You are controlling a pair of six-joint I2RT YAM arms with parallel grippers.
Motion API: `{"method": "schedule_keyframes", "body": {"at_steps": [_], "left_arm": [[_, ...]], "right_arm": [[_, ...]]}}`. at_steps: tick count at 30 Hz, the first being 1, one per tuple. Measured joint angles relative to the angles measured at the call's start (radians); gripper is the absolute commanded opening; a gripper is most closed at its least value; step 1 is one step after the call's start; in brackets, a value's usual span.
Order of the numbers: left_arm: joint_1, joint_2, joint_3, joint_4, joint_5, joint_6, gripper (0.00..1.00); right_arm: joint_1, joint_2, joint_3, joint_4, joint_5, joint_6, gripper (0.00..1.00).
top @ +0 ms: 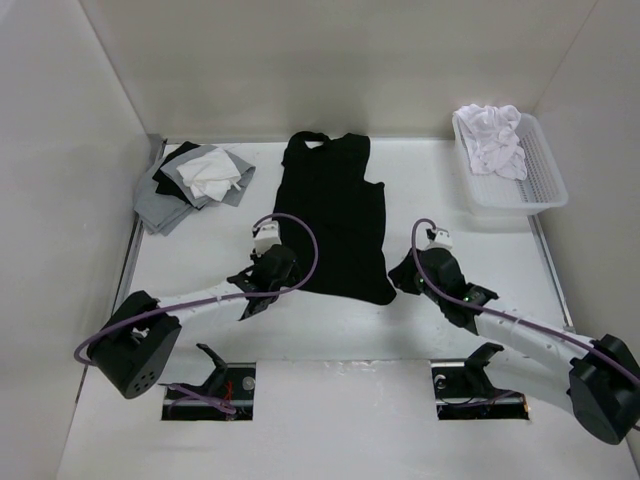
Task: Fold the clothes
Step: Flatten the tank top out
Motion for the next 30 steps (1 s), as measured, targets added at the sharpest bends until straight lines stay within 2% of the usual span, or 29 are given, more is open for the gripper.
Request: {"method": "schedule_keyframes", "body": {"at_steps": [4, 13, 25, 26, 29, 30], "left_arm": [[0.007, 0.017, 0.0, -0.006, -0.031, -0.005, 0.22], [0.002, 0.017, -0.003, -0.064, -0.056, -0.075, 0.21], [-0.017, -0.018, -0.041, -0.167, -0.061, -0.257, 0.29], [-0.017, -0.018, -0.041, -0.167, -0.061, -0.261, 0.26], [-0.014, -0.013, -0.041, -0.164, -0.061, -0.271, 0.07], [-0.01, -0.012, -0.041, -0.163, -0.061, -0.27, 0.04]], "right_arm": [[0.0, 0.006, -0.012, 0.034, -0.005, 0.001, 0.35], [-0.006, 0.093, -0.019, 0.077, -0.024, 0.002, 0.36], [-0.006, 0.113, -0.025, 0.123, -0.041, 0.003, 0.37], [-0.006, 0.113, -0.026, 0.123, -0.042, 0.003, 0.38], [-0.006, 0.112, -0.026, 0.125, -0.042, 0.003, 0.41], [-0.007, 0.111, -0.026, 0.126, -0.042, 0.003, 0.43]]}}
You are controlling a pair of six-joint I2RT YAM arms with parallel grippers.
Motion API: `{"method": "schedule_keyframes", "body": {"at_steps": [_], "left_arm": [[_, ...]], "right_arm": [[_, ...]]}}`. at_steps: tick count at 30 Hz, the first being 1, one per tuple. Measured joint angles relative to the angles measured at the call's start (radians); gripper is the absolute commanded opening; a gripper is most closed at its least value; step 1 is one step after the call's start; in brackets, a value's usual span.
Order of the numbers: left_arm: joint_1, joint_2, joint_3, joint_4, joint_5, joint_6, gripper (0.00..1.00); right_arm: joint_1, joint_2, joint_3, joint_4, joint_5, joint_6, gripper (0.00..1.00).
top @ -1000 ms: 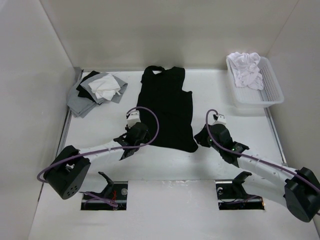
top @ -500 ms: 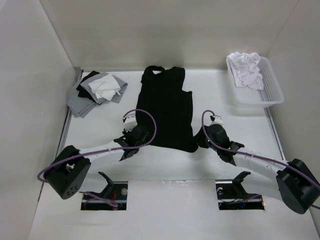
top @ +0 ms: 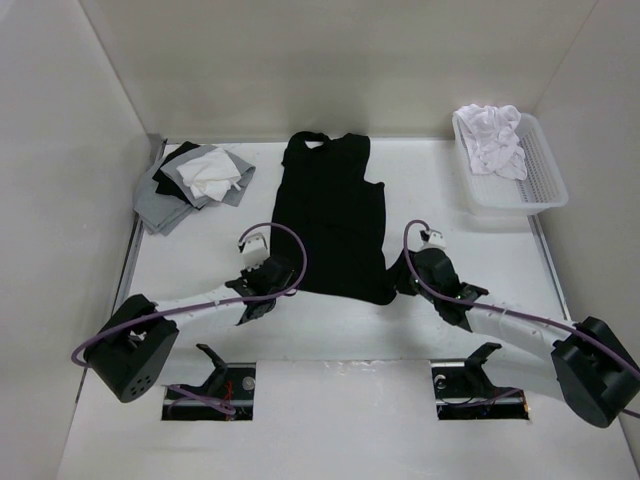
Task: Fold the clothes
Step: Flatten the tank top out
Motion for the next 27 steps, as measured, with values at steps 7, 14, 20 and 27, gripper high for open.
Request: {"method": "schedule_keyframes", "body": {"at_steps": [7, 14, 20, 27], "left_arm": [[0.022, -0.291, -0.005, -0.034, -0.032, 0.067, 0.0], [0.088, -0.598, -0.003, -0.064, -0.109, 0.11, 0.0], [0.151, -0.58, -0.031, -0.073, -0.072, 0.125, 0.01], [0.233, -0.603, -0.056, -0.034, -0.001, 0.143, 0.01]], "right_arm": [[-0.062, 0.035, 0.023, 0.004, -0.005, 0.0, 0.46], [-0.159, 0.316, 0.224, 0.055, -0.029, 0.034, 0.46], [-0.209, 0.605, 0.431, 0.126, -0.051, 0.11, 0.41], [-0.223, 0.769, 0.577, 0.139, -0.097, 0.203, 0.0]]}}
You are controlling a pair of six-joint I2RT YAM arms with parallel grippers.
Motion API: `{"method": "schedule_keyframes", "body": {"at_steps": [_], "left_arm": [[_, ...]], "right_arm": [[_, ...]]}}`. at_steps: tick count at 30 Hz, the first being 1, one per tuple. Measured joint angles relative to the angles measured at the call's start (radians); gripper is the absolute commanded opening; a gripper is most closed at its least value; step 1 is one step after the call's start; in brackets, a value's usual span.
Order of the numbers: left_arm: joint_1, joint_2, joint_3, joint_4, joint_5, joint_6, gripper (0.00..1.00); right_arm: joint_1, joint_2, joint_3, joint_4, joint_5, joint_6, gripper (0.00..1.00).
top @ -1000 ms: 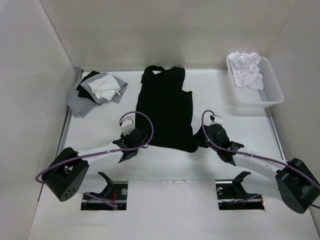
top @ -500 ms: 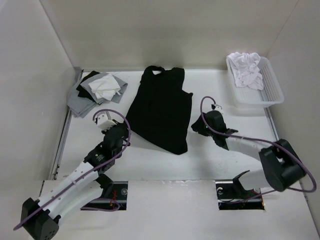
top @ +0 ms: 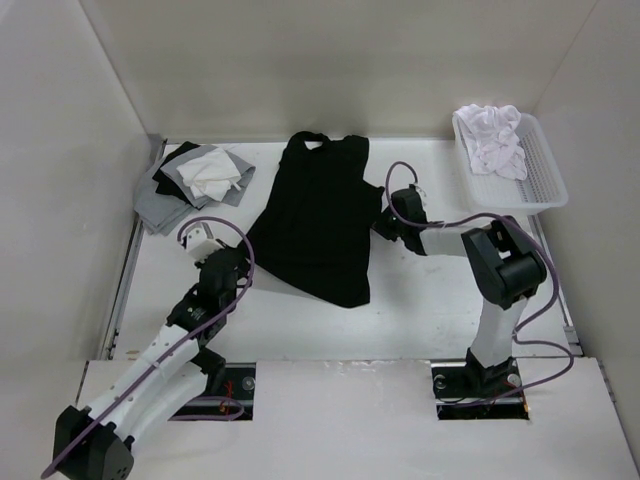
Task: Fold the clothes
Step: Flatten the tank top out
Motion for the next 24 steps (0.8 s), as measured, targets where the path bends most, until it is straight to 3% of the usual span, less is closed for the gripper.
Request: {"method": "schedule_keyframes", "body": {"at_steps": [5, 11, 18, 21, 24], "left_arm": [[0.031, -0.003, 0.0, 0.05, 0.049, 0.018, 0.01], [0.051, -0.045, 0.0, 0.058, 0.071, 0.038, 0.01], [0.059, -0.081, 0.0, 0.051, 0.074, 0.045, 0.01], [0.064, -0.101, 0.001, 0.047, 0.073, 0.047, 0.01], [0.086, -0.095, 0.002, 0.05, 0.074, 0.048, 0.01]], "right_arm": [[-0.006, -0.079, -0.032, -0.024, 0.019, -0.013, 0.0], [0.029, -0.512, -0.171, -0.116, 0.047, -0.096, 0.0], [0.167, -0.861, -0.267, -0.306, 0.085, -0.16, 0.0], [0.191, -0.966, -0.291, -0.379, 0.095, -0.172, 0.01], [0.123, -0.946, -0.299, -0.367, 0.08, -0.188, 0.0]]}}
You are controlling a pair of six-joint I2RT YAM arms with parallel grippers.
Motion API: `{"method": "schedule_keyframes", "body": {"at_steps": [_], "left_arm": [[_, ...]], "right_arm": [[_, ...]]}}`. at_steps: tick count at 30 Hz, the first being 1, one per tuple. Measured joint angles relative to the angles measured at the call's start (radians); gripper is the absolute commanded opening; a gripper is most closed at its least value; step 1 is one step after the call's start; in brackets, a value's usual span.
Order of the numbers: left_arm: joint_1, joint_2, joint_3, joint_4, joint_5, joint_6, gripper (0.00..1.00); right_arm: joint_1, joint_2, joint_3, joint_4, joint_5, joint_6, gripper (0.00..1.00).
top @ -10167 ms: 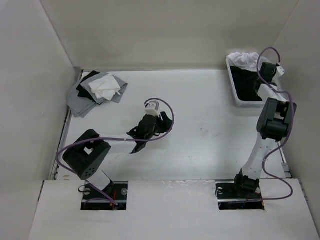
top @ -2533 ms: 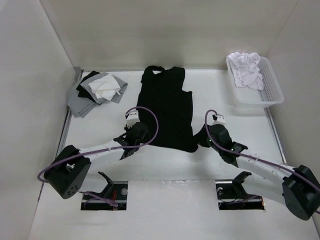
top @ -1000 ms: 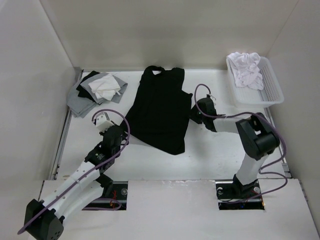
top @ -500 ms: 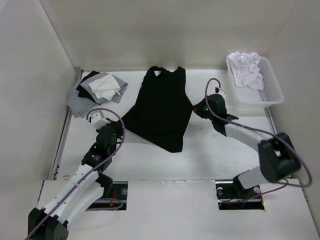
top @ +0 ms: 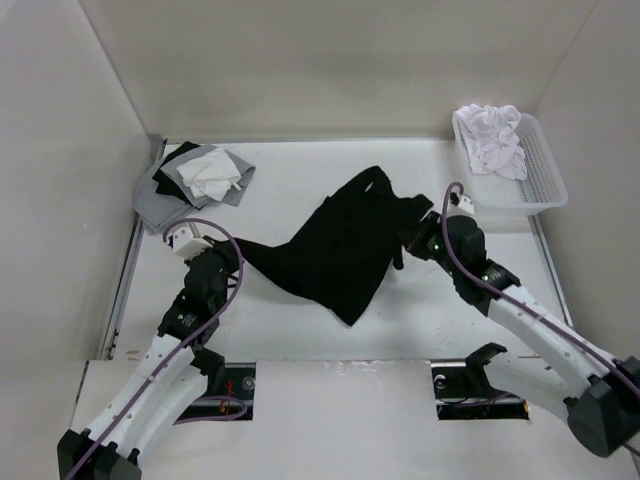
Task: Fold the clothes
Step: Flatten the tank top out
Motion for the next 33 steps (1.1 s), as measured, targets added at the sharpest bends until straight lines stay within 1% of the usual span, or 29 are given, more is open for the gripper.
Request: {"method": "schedule_keyframes", "body": {"at_steps": [2, 5, 7, 9, 11, 13, 16, 21, 23, 25, 27, 29, 31, 33], "left_arm": [[0.009, 0.026, 0.0, 0.013, 0.003, -0.002, 0.01], [0.006, 0.079, 0.006, 0.031, 0.011, -0.003, 0.01], [-0.006, 0.105, 0.013, 0.034, 0.013, -0.006, 0.01], [-0.019, 0.108, 0.024, 0.037, 0.014, -0.007, 0.01], [-0.033, 0.102, 0.046, 0.041, 0.013, -0.007, 0.01], [-0.046, 0.083, 0.066, 0.051, 0.012, -0.006, 0.01], [-0.065, 0.031, 0.081, 0.061, 0.004, -0.006, 0.01], [-0.087, -0.048, 0.097, 0.055, -0.023, -0.003, 0.01], [-0.09, -0.068, 0.102, 0.054, -0.033, 0.002, 0.01], [-0.09, -0.078, 0.105, 0.055, -0.045, 0.009, 0.01], [-0.09, -0.078, 0.105, 0.051, -0.051, 0.013, 0.01], [-0.09, -0.076, 0.105, 0.045, -0.054, 0.017, 0.01], [-0.088, -0.074, 0.105, 0.042, -0.056, 0.019, 0.01], [-0.083, -0.07, 0.103, 0.042, -0.056, 0.021, 0.01]], "right_arm": [[-0.082, 0.111, 0.008, 0.048, -0.023, -0.006, 0.0], [-0.162, 0.349, 0.078, 0.082, -0.051, -0.012, 0.0], [-0.176, 0.465, 0.147, 0.08, -0.067, -0.021, 0.0], [-0.176, 0.503, 0.213, 0.071, -0.079, -0.032, 0.0], [-0.164, 0.479, 0.269, 0.068, -0.079, -0.051, 0.0], [-0.14, 0.405, 0.299, 0.067, -0.074, -0.074, 0.0], [-0.066, 0.212, 0.294, 0.027, -0.053, -0.101, 0.0], [0.11, -0.144, 0.239, -0.09, -0.012, -0.101, 0.0], [0.153, -0.248, 0.218, -0.137, 0.002, -0.09, 0.0], [0.163, -0.308, 0.195, -0.163, 0.013, -0.079, 0.0], [0.137, -0.312, 0.161, -0.169, 0.018, -0.071, 0.0], [0.082, -0.256, 0.12, -0.162, 0.016, -0.068, 0.0], [0.018, -0.147, 0.07, -0.124, 0.003, -0.062, 0.0], [-0.051, 0.0, 0.029, -0.077, -0.019, -0.055, 0.0]]}}
